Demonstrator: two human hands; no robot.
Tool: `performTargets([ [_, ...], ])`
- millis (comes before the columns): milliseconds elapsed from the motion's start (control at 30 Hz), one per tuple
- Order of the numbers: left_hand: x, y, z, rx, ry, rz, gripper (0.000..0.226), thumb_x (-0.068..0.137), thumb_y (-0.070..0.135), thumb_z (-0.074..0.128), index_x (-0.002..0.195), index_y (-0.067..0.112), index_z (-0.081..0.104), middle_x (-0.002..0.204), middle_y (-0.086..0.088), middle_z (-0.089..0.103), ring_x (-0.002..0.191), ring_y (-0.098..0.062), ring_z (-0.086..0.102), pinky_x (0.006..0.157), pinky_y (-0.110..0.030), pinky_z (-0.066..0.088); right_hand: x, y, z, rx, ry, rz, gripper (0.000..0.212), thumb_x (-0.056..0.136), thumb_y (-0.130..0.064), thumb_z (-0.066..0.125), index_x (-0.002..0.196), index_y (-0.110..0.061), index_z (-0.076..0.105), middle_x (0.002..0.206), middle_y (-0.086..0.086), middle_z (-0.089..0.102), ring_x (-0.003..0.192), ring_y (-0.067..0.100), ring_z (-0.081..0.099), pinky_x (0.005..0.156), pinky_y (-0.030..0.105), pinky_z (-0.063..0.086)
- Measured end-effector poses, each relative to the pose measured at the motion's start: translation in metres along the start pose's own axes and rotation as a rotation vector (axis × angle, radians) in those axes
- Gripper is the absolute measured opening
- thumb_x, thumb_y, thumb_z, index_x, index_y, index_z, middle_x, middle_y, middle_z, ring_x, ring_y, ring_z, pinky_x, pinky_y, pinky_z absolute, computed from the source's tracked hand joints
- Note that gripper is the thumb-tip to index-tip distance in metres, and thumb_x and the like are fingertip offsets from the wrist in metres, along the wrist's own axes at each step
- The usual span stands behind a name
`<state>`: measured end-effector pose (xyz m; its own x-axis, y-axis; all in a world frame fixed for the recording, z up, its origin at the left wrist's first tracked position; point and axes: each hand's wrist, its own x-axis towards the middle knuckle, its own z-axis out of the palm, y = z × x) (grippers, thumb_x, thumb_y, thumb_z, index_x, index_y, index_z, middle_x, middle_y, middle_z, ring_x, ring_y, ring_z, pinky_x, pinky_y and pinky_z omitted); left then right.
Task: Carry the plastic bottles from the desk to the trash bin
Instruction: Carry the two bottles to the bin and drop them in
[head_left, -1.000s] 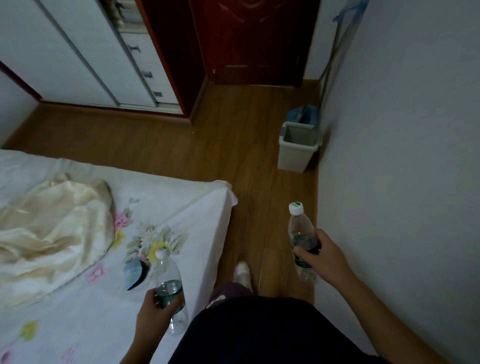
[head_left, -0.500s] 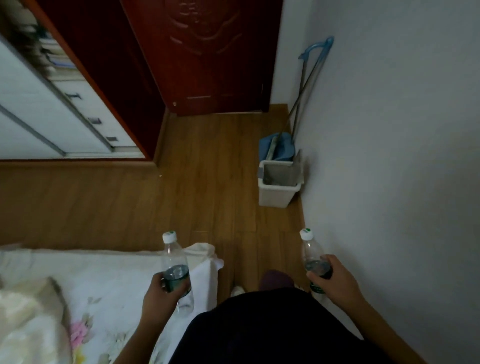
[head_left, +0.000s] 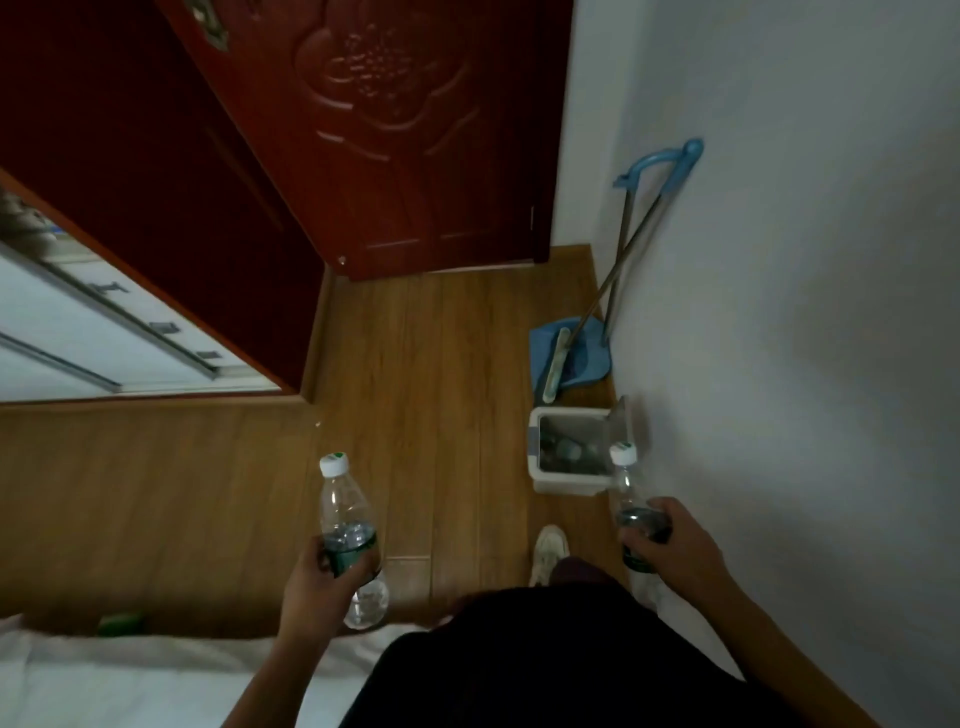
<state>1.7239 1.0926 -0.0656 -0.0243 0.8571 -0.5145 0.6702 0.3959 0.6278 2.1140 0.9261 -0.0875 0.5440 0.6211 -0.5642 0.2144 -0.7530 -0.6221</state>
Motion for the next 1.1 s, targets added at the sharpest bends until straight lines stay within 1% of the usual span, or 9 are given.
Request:
performTargets([
  [167,0.061,0.076,0.007,-0.008,0.019,0.034,0.051,0.076,0.028,0.084,0.116,0.012,0.057,0.095,0.006,0.067,0.088,-0.017,0.068,0.065,-0.029,0.049,0.077,-0.097,-0.025,0.049,-0.062,-0.122,0.042,0.079,-0.036,0.077,0.113,-0.03,0.052,0.099,-0.013,0.061,0.092,0.009,0.06,0.071,0.023,0.045],
  [233,0.088,0.113,0.013,-0.023,-0.027,0.075,0.052,0.076,0.029,0.084,0.116,0.014,0.056,0.098,0.007,0.067,0.088,-0.014,0.067,0.069,-0.03,0.05,0.103,-0.119,-0.032,0.09,-0.043,-0.131,0.046,0.078,-0.038,0.077,0.117,-0.028,0.054,0.106,-0.01,0.063,0.097,0.011,0.061,0.073,0.024,0.047],
  [367,0.148,0.183,0.032,-0.016,-0.155,0.18,0.074,0.059,0.057,0.083,0.119,0.023,0.055,0.108,0.006,0.069,0.098,-0.016,0.068,0.087,-0.043,0.056,0.134,-0.137,-0.039,0.164,-0.003,-0.109,0.052,0.074,-0.047,0.077,0.118,-0.032,0.054,0.11,-0.008,0.065,0.099,0.012,0.064,0.083,0.029,0.052],
  [533,0.235,0.288,0.081,0.075,-0.399,0.356,0.06,0.076,0.031,0.085,0.126,0.02,0.054,0.11,0.007,0.067,0.102,-0.017,0.067,0.083,-0.035,0.053,0.148,-0.151,-0.044,0.268,0.123,0.027,0.04,0.081,-0.042,0.076,0.11,-0.031,0.049,0.095,-0.015,0.06,0.087,0.011,0.061,0.072,0.025,0.047],
  [667,0.28,0.36,0.117,0.227,-0.623,0.525,0.057,0.071,0.031,0.087,0.119,0.019,0.058,0.106,0.01,0.066,0.101,-0.015,0.066,0.078,-0.029,0.052,0.147,-0.159,-0.024,0.339,0.364,0.216,0.044,0.077,-0.048,0.075,0.11,-0.033,0.051,0.096,-0.011,0.065,0.084,0.007,0.063,0.075,0.029,0.052],
  [767,0.298,0.401,0.142,0.358,-0.837,0.635,0.068,0.069,0.034,0.088,0.127,0.022,0.054,0.113,0.012,0.063,0.105,-0.013,0.063,0.086,-0.034,0.054,0.138,-0.174,-0.001,0.43,0.512,0.352,0.043,0.077,-0.047,0.076,0.111,-0.031,0.053,0.094,-0.009,0.067,0.08,0.003,0.063,0.065,0.021,0.048],
  [867,0.308,0.427,0.164,0.456,-1.021,0.735,0.076,0.074,0.025,0.086,0.139,0.031,0.047,0.125,0.011,0.06,0.112,-0.009,0.06,0.093,-0.032,0.052,0.13,-0.188,0.025,0.498,0.612,0.438,0.041,0.078,-0.045,0.076,0.108,-0.027,0.054,0.089,-0.011,0.066,0.076,0.003,0.063,0.06,0.021,0.045],
  [967,0.302,0.435,0.181,0.554,-1.139,0.768,0.063,0.077,0.018,0.083,0.121,0.047,0.048,0.117,0.018,0.059,0.108,-0.004,0.058,0.098,-0.035,0.05,0.123,-0.195,0.05,0.551,0.687,0.512,0.043,0.077,-0.048,0.076,0.109,-0.029,0.055,0.092,-0.01,0.067,0.079,0.007,0.065,0.063,0.023,0.048],
  [1100,0.293,0.426,0.194,0.687,-1.171,0.783,0.071,0.078,0.032,0.082,0.138,0.033,0.044,0.13,0.008,0.054,0.117,-0.013,0.053,0.098,-0.036,0.048,0.118,-0.197,0.082,0.616,0.738,0.614,0.039,0.078,-0.048,0.076,0.102,-0.027,0.055,0.091,-0.008,0.068,0.079,0.01,0.066,0.063,0.03,0.053],
])
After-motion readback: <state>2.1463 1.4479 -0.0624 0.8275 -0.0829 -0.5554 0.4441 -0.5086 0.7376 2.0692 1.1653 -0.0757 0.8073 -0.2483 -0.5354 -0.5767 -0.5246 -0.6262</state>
